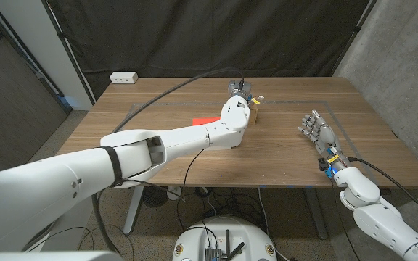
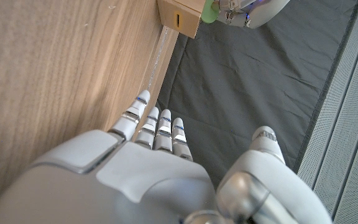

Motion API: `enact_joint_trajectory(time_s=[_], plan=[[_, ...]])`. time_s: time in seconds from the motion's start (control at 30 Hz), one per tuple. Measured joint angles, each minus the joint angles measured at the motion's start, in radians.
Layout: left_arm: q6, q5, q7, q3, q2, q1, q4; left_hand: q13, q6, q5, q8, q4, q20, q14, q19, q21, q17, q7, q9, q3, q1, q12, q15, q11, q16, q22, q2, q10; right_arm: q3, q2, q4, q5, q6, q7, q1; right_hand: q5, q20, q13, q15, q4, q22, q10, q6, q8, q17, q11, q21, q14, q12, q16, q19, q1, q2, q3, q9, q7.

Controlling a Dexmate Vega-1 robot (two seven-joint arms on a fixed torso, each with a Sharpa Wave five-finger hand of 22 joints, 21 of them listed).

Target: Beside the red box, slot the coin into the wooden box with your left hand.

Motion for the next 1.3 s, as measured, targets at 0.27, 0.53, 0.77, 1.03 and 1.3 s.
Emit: enact_joint_trajectory(time_s=[0.27, 0.53, 0.77, 1.03, 1.3], plan=[[-0.001, 0.0, -0.001, 0.0, -0.004, 0.003, 0.01, 0.003, 0.004, 0.0, -0.005, -0.004, 0.0, -0.002, 0.0, 0.0, -0.001, 0.006, -0.003, -0.004, 0.009, -0.007, -0.002, -0.003, 0.0, 0.0, -0.016, -0.003, -0.003, -0.003, 0.002, 0.0, -0.002, 0.003, 0.006, 0.0, 0.0, 0.0, 0.0, 0.0, 0.0, 0.0, 0.0, 0.0, 0.0, 0.0, 0.0, 0.0, 0.0, 0.0, 0.0, 0.0, 0.0, 0.0, 0.0, 0.0], [0.005, 0.001, -0.007, 0.004, -0.003, 0.003, 0.013, -0.003, -0.029, 0.0, -0.043, 0.009, 0.0, -0.012, -0.008, -0.006, -0.009, 0.029, -0.015, -0.017, -0.018, -0.012, -0.001, -0.006, 0.0, 0.0, -0.052, -0.01, -0.005, -0.004, 0.002, 0.001, -0.003, 0.005, 0.012, 0.0, -0.004, 0.0, 0.0, 0.0, 0.0, 0.0, 0.0, 0.0, 0.0, 0.0, 0.0, 0.0, 0.0, 0.0, 0.004, 0.0, 0.0, 0.0, 0.0, 0.0], [0.004, 0.001, -0.012, 0.007, 0.0, -0.001, 0.014, -0.008, -0.059, 0.0, -0.063, 0.014, 0.002, -0.02, -0.009, -0.008, -0.019, 0.028, -0.03, -0.022, -0.046, -0.02, 0.002, -0.009, -0.008, -0.005, -0.079, -0.013, -0.006, -0.005, 0.002, 0.0, -0.004, 0.005, 0.016, 0.0, -0.005, 0.0, 0.0, 0.0, 0.0, 0.0, 0.002, 0.0, 0.0, 0.0, 0.0, 0.0, 0.0, 0.0, 0.005, 0.0, 0.0, 0.0, 0.0, 0.002], [-0.004, 0.001, -0.013, 0.004, 0.004, -0.001, 0.012, -0.017, -0.065, 0.0, -0.078, 0.014, 0.002, -0.02, -0.009, -0.012, -0.02, 0.028, -0.047, -0.028, -0.075, -0.027, 0.002, -0.007, -0.008, -0.005, -0.088, -0.018, -0.008, -0.006, 0.002, -0.002, -0.007, 0.005, 0.019, 0.0, -0.005, 0.0, 0.0, 0.0, 0.0, 0.0, 0.002, 0.0, 0.0, 0.0, 0.0, 0.0, 0.0, 0.0, 0.005, 0.0, 0.0, 0.0, 0.0, 0.002], [-0.014, -0.008, -0.014, -0.015, 0.017, 0.002, -0.01, -0.021, -0.065, 0.0, -0.078, 0.012, 0.002, -0.02, -0.009, -0.016, -0.024, 0.028, -0.058, -0.02, -0.088, -0.037, 0.002, -0.007, -0.008, -0.005, -0.086, -0.018, -0.01, -0.006, 0.001, -0.006, -0.01, 0.0, 0.022, 0.0, -0.005, 0.0, 0.0, 0.0, 0.0, 0.004, 0.002, 0.0, 0.0, 0.004, 0.0, 0.0, 0.0, 0.0, 0.006, 0.0, 0.0, 0.0, 0.0, 0.002]])
